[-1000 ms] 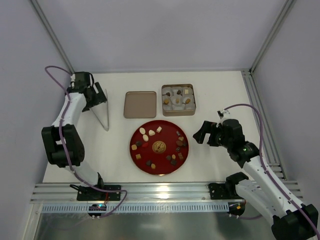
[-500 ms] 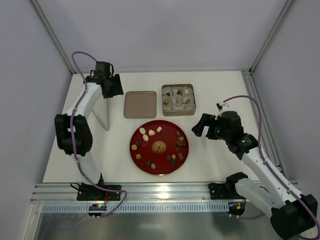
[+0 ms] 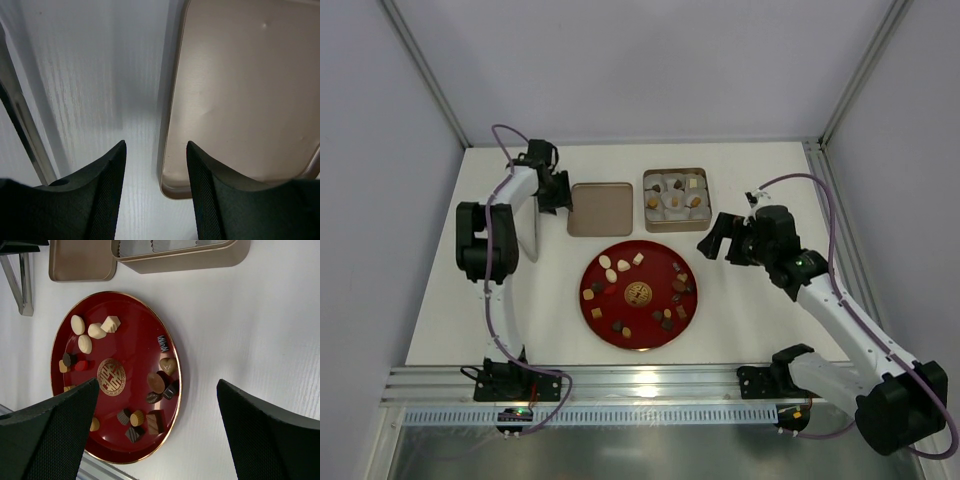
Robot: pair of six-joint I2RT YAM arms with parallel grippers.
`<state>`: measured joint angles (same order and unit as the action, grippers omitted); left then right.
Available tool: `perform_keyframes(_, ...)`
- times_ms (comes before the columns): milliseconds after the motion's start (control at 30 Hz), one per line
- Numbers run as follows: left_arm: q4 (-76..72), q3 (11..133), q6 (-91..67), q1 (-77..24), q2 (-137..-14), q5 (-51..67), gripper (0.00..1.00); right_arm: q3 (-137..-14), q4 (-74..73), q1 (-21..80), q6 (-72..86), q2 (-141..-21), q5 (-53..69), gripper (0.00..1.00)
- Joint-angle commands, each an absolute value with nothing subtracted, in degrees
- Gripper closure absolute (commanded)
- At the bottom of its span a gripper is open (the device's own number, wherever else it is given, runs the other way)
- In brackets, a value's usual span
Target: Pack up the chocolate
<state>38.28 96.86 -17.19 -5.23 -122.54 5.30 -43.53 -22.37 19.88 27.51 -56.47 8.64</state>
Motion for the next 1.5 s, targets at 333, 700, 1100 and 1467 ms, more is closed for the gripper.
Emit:
perform_keyframes(333,34.8,100.19,-16.35,-5.1,-126.38,8.88,0.6,-47.99,-13.8,20.04,27.6,-65.82,11.86,0.0)
perform_keyframes(700,34.63,100.37,-16.88,-5.89,-128.41,9.93,0.75,-53.25,-9.85,21.44,27.51,-76.1,12.74,0.0)
perform_keyframes(1100,36.73,101.34,-15.74,-5.89,-126.74,8.7,1.0,-63.88,-8.61,24.17,26.37,-89.46,13.45,0.0)
perform_keyframes(1467,43.76,105.2,-15.03,-4.22,-123.75,11.86,1.0,-74.08,-9.49,26.19,24.7,-99.31,15.29,0.0)
